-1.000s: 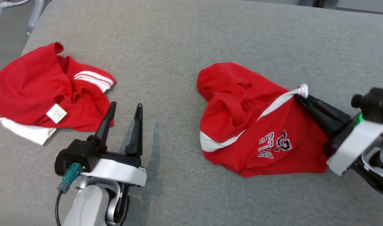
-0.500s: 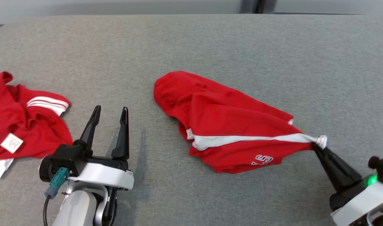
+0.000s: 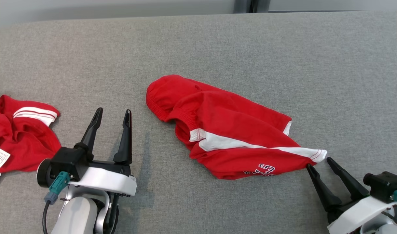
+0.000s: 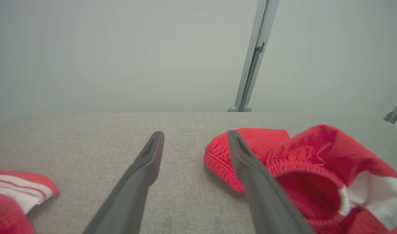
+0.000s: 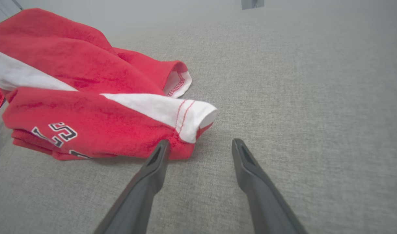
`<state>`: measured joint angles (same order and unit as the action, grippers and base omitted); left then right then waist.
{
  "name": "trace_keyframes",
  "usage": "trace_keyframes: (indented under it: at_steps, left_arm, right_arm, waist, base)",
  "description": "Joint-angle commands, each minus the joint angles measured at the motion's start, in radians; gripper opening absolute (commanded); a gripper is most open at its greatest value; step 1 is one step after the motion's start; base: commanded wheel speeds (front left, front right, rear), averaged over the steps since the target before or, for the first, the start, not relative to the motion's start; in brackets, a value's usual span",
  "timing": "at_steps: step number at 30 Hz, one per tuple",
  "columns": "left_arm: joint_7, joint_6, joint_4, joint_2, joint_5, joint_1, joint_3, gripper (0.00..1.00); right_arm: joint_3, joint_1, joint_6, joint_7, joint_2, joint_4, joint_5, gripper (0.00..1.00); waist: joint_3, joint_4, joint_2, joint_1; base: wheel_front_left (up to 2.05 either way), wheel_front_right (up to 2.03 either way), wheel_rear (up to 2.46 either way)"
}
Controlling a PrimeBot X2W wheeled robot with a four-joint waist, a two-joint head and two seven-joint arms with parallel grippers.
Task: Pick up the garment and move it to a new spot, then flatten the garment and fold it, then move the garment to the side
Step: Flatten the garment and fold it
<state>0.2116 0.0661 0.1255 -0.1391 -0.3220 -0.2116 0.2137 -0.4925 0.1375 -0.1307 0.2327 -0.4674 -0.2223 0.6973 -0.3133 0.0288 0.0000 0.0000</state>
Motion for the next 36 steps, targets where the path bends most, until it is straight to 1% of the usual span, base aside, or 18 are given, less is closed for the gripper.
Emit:
trace_keyframes:
  at_steps: [1, 4, 7, 10, 11, 12, 14, 16, 17, 18, 22, 27, 36]
  left_arm:
    - [-0.001, 0.008, -0.006, -0.008, 0.0, 0.01, -0.003, 1.0]
    - [-0.001, 0.016, -0.015, -0.013, -0.002, 0.021, -0.009, 1.0]
    - [-0.001, 0.027, -0.029, -0.022, -0.004, 0.038, -0.019, 1.0]
    - [-0.003, 0.041, -0.047, -0.028, -0.004, 0.054, -0.028, 1.0]
    - [-0.004, 0.045, -0.053, -0.029, -0.004, 0.059, -0.03, 1.0]
    - [-0.004, 0.045, -0.053, -0.029, -0.004, 0.059, -0.03, 1.0]
    - [-0.006, 0.052, -0.067, -0.032, -0.002, 0.068, -0.032, 1.0]
    - [-0.006, 0.058, -0.077, -0.036, 0.0, 0.077, -0.034, 1.0]
    - [-0.009, 0.059, -0.087, -0.04, 0.003, 0.083, -0.031, 1.0]
    - [-0.009, 0.06, -0.093, -0.043, 0.005, 0.087, -0.03, 1.0]
    - [-0.015, 0.072, -0.111, -0.046, 0.011, 0.117, -0.022, 1.0]
    - [-0.018, 0.086, -0.135, -0.051, 0.016, 0.162, -0.017, 1.0]
    - [-0.021, 0.092, -0.146, -0.056, 0.015, 0.207, -0.003, 1.0]
  right_arm:
    - [0.013, -0.012, 0.0, 0.018, 0.003, -0.009, -0.002, 1.0]
    - [0.042, -0.036, 0.0, 0.029, 0.004, 0.009, -0.027, 1.0]
    - [0.104, -0.062, 0.0, 0.035, 0.015, 0.062, -0.059, 1.0]
    - [0.233, -0.086, 0.0, 0.035, 0.062, 0.14, -0.102, 1.0]
    - [0.267, -0.096, 0.0, 0.034, 0.088, 0.164, -0.119, 1.0]
    - [0.267, -0.096, 0.0, 0.034, 0.088, 0.164, -0.119, 1.0]
    - [0.341, -0.104, 0.0, 0.034, 0.126, 0.211, -0.17, 1.0]
    - [0.385, -0.113, 0.0, 0.034, 0.164, 0.243, -0.214, 1.0]
    - [0.418, -0.117, 0.0, 0.032, 0.199, 0.273, -0.26, 1.0]
    - [0.431, -0.121, 0.0, 0.025, 0.214, 0.285, -0.291, 1.0]
    - [0.447, -0.132, 0.0, -0.009, 0.266, 0.32, -0.376, 1.0]
    - [0.436, -0.171, 0.0, -0.049, 0.313, 0.331, -0.436, 1.0]
    - [0.435, -0.218, 0.0, -0.084, 0.342, 0.335, -0.465, 1.0]
  waist:
    - [0.008, -0.004, 0.0, 0.0]
    - [0.022, -0.013, 0.0, 0.0]
    - [0.039, -0.025, 0.0, 0.0]
    - [0.055, -0.037, 0.0, 0.0]
    - [0.062, -0.04, 0.0, 0.0]
    - [0.062, -0.04, 0.0, 0.0]
    - [0.075, -0.042, 0.0, 0.0]
    - [0.087, -0.043, 0.0, 0.0]
    - [0.1, -0.041, 0.0, 0.0]
    - [0.106, -0.04, 0.0, 0.0]
    - [0.135, -0.035, 0.0, 0.0]
    - [0.172, -0.023, 0.0, 0.0]
    - [0.213, -0.006, 0.0, 0.0]
  base:
    - [0.0, 0.0, 0.0]
    - [0.0, 0.0, 0.0]
    - [0.0, 0.0, 0.0]
    - [0.0, 0.0, 0.0]
    - [0.0, 0.0, 0.0]
    - [0.0, 0.0, 0.0]
    - [0.0, 0.0, 0.0]
    - [0.0, 0.0, 0.0]
    - [0.0, 0.0, 0.0]
    - [0.0, 0.0, 0.0]
    - [0.0, 0.0, 0.0]
    - [0.0, 0.0, 0.0]
    - [0.0, 0.0, 0.0]
